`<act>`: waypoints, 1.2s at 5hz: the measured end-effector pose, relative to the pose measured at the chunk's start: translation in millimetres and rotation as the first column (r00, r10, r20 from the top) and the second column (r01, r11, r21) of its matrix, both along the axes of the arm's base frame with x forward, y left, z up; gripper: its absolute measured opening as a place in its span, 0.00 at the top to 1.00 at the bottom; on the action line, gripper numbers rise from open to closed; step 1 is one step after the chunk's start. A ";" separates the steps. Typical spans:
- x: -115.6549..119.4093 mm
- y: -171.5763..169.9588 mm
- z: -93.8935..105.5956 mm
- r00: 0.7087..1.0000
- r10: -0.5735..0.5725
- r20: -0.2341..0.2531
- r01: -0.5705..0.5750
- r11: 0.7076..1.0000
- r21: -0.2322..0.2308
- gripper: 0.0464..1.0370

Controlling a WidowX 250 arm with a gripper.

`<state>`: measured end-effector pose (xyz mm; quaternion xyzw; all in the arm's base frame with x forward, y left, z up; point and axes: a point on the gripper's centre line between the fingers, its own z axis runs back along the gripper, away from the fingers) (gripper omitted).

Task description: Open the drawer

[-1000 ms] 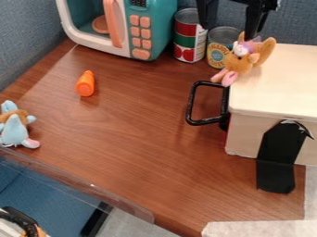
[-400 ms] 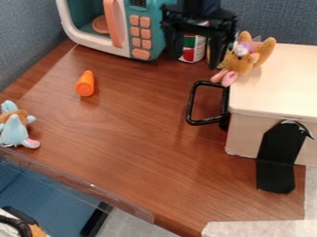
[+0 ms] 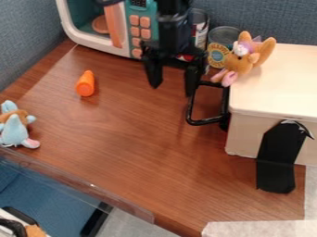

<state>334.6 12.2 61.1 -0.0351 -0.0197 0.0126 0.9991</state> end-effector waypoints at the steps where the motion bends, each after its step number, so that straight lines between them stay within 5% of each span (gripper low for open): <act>1: 1.2 2.2 -13.4 0.997 0.043 0.067 -0.038 0.996 -0.083 0.04; 3: 7.0 -15.6 -22.1 0.995 0.036 0.093 -0.024 0.991 -0.131 0.04; 6: 12.4 -18.5 -57.6 0.999 0.035 0.007 -0.034 0.992 -0.121 0.09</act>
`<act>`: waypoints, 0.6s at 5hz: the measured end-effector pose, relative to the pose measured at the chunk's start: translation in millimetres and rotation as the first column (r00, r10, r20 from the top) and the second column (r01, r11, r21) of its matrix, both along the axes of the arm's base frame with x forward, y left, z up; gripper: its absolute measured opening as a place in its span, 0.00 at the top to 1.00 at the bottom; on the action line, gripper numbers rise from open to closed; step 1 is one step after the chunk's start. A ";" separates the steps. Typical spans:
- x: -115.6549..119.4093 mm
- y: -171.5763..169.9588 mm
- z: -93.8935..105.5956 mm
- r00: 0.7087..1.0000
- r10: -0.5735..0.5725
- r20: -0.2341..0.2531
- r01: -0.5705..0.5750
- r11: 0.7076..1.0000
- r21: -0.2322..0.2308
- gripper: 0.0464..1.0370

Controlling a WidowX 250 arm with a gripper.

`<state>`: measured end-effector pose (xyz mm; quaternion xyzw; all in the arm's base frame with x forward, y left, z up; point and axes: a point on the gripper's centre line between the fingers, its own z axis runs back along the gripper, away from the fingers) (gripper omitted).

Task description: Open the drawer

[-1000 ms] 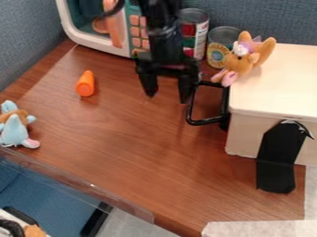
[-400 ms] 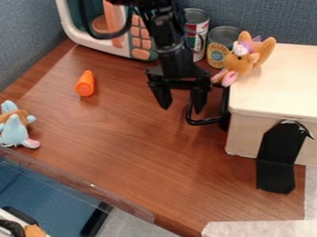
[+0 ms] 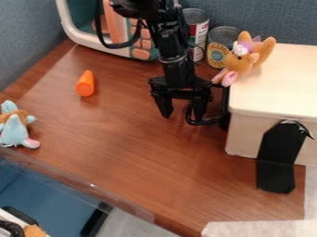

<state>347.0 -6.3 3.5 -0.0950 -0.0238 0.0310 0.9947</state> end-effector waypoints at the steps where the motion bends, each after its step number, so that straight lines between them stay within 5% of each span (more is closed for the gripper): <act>1: -1.1 0.5 -0.1 1.000 -0.001 -0.007 0.001 1.000 0.003 0.37; 2: -3.9 2.4 0.1 1.000 0.004 -0.025 -0.003 1.000 0.008 0.66; 3: -11.8 21.2 4.0 0.998 0.044 -0.044 -0.042 0.998 0.048 0.83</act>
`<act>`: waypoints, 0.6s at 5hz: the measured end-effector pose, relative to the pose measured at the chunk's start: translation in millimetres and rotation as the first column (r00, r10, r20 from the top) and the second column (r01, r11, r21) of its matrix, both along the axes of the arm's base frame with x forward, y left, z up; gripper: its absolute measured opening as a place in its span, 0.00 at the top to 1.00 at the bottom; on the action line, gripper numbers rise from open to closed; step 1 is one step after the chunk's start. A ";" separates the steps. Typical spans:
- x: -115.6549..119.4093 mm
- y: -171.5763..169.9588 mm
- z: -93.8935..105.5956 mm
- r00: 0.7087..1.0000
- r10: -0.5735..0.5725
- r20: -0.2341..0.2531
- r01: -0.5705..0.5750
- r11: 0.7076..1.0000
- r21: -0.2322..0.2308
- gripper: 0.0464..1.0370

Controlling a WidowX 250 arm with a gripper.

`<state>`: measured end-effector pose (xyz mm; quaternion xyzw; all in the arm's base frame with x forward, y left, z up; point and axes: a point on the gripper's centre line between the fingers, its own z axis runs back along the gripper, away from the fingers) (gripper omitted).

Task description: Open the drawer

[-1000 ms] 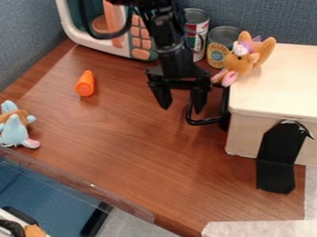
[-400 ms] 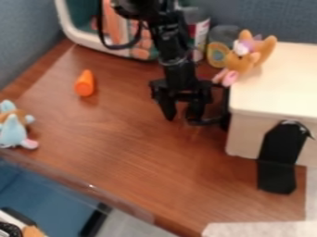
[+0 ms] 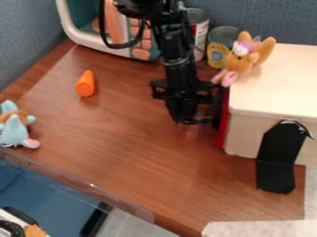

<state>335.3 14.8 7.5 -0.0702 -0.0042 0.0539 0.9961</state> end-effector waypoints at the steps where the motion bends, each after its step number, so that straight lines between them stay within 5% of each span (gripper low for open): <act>1: -11.8 27.8 10.0 0.998 0.061 0.008 -0.061 0.997 0.042 0.89; 3: -30.7 58.2 11.2 0.990 0.138 -0.019 -0.136 0.988 0.070 0.86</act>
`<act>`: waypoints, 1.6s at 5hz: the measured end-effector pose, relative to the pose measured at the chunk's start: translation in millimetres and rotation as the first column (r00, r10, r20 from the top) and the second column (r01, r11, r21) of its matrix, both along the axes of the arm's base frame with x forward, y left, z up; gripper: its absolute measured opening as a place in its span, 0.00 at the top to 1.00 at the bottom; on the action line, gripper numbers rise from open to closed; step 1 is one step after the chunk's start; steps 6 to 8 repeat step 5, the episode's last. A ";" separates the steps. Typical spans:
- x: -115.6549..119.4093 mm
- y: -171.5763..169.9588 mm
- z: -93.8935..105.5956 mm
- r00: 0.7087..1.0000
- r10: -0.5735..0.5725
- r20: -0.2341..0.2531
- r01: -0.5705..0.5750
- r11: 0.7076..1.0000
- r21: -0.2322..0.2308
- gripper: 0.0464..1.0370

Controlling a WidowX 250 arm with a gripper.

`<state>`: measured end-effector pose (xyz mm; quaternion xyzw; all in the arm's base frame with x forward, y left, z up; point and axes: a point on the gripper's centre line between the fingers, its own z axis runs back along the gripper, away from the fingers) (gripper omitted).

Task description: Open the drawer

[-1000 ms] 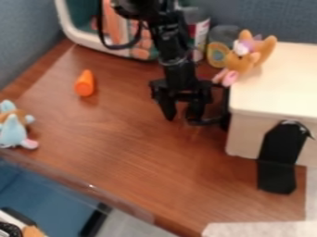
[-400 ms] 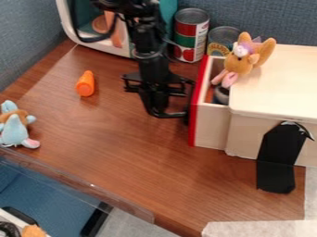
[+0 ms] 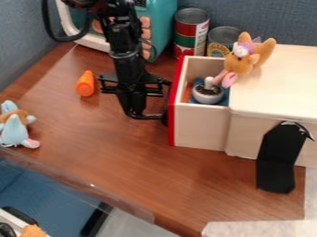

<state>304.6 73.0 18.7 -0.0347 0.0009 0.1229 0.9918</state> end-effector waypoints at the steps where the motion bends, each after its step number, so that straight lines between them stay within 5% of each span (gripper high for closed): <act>1: 3.4 1.7 4.9 0.999 -0.037 -0.001 0.037 0.999 -0.003 0.62; 3: 19.4 3.4 23.6 0.988 -0.152 -0.003 0.152 0.986 0.071 0.05; 5: 20.6 0.0 54.9 0.988 -0.142 -0.066 0.152 0.974 0.168 0.04; 8: 20.6 0.0 54.9 0.988 -0.142 -0.066 0.152 0.974 0.168 0.04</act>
